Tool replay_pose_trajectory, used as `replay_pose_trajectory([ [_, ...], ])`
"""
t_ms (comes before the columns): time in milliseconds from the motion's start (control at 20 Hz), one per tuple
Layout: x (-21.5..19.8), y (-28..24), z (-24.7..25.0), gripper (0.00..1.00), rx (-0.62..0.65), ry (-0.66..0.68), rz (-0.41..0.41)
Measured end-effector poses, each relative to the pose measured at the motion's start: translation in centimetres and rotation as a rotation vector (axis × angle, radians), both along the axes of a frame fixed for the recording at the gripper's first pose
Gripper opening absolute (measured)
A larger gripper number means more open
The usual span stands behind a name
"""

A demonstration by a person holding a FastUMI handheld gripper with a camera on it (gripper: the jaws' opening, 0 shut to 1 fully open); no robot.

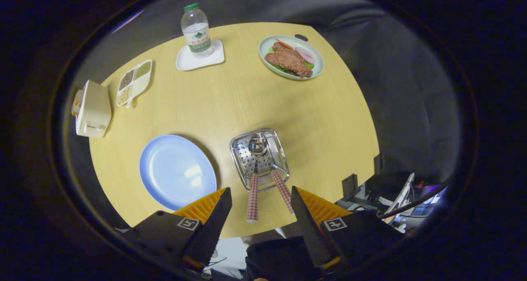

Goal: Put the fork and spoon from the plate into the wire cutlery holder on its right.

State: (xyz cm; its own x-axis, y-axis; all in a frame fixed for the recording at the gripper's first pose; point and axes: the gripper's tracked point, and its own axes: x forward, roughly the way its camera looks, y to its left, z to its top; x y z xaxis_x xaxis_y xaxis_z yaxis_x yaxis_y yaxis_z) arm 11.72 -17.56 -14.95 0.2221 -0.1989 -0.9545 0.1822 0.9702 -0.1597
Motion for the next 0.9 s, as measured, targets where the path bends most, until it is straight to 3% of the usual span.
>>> replay_pose_trajectory([
  [250,-0.6,2.5,3.8,0.97,-0.053,-0.163,0.055],
  [550,-1.9,5.1,7.3,0.99,-0.177,-0.377,0.206],
  [700,-1.7,7.4,8.6,0.99,-0.148,-0.531,0.259],
  [900,-0.9,9.2,11.6,0.99,-0.056,-0.787,0.238],
])
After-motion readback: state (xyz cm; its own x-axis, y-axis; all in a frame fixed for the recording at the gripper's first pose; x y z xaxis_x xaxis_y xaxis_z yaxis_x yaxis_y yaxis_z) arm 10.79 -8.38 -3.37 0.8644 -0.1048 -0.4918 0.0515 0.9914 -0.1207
